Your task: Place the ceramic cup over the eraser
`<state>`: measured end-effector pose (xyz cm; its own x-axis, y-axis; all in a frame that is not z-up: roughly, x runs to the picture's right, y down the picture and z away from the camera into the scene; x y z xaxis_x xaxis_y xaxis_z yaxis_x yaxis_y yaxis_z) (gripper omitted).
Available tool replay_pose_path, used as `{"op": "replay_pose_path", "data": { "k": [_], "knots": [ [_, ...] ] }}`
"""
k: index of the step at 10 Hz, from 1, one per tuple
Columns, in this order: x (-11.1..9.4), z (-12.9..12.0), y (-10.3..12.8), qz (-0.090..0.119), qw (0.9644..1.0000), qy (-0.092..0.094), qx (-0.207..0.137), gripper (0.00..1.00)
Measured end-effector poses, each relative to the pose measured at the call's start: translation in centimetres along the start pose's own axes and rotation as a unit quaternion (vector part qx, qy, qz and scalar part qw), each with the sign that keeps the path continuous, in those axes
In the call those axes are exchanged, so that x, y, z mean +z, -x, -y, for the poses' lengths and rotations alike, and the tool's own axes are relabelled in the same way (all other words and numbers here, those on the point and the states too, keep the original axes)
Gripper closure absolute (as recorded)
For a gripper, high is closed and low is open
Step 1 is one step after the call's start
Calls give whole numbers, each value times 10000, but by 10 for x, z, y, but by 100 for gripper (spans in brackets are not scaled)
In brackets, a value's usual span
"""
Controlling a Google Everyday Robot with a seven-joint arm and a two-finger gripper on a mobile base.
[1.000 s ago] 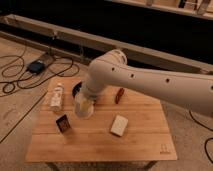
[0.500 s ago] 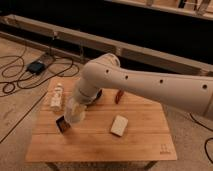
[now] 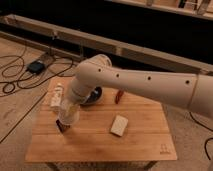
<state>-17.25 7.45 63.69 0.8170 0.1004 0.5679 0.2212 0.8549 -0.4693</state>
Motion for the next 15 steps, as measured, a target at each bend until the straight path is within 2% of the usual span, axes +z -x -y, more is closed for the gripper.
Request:
{"op": "replay_pose_path", "data": {
  "k": [9,15],
  "knots": [
    [38,-8,23,93,9981,362,-480,100],
    [66,-5,18,117,9957,412,-827,100]
  ]
}}
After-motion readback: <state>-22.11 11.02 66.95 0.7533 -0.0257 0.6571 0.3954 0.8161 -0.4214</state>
